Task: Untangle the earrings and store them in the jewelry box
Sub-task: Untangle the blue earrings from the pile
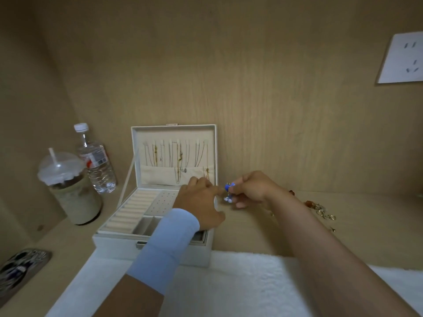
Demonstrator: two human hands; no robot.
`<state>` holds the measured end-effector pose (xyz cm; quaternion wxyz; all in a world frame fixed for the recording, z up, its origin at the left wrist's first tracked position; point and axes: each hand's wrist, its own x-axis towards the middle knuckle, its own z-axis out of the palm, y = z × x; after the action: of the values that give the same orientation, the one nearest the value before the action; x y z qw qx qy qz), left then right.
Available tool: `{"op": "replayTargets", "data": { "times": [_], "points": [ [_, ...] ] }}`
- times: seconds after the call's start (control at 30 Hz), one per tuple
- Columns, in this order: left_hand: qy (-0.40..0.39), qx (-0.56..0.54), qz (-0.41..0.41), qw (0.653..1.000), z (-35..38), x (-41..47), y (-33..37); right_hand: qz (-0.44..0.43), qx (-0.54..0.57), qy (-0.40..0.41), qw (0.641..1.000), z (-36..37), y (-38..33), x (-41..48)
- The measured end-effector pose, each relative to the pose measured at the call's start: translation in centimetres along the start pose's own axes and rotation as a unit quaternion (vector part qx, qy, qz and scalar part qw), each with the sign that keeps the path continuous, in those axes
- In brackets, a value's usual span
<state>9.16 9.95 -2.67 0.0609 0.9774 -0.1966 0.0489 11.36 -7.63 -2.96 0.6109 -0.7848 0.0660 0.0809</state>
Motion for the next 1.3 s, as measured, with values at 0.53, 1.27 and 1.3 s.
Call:
{"op": "replayTargets", "data": {
  "times": [0.53, 1.27, 1.3],
  "points": [
    [0.067, -0.083, -0.034, 0.994, -0.1, 1.4, -2.3, -0.016, 0.048, 0.020, 0.999, 0.6, 0.6, 0.6],
    [0.081, -0.328, -0.098, 0.936, 2.9, 7.6, 2.5, -0.105, -0.254, 0.084, 0.958, -3.5, 3.4, 3.5],
    [0.072, -0.323, -0.097, 0.938, 3.0, 7.7, 2.5, -0.089, -0.311, 0.073, 0.943, -3.1, 3.6, 3.5]
  ]
}}
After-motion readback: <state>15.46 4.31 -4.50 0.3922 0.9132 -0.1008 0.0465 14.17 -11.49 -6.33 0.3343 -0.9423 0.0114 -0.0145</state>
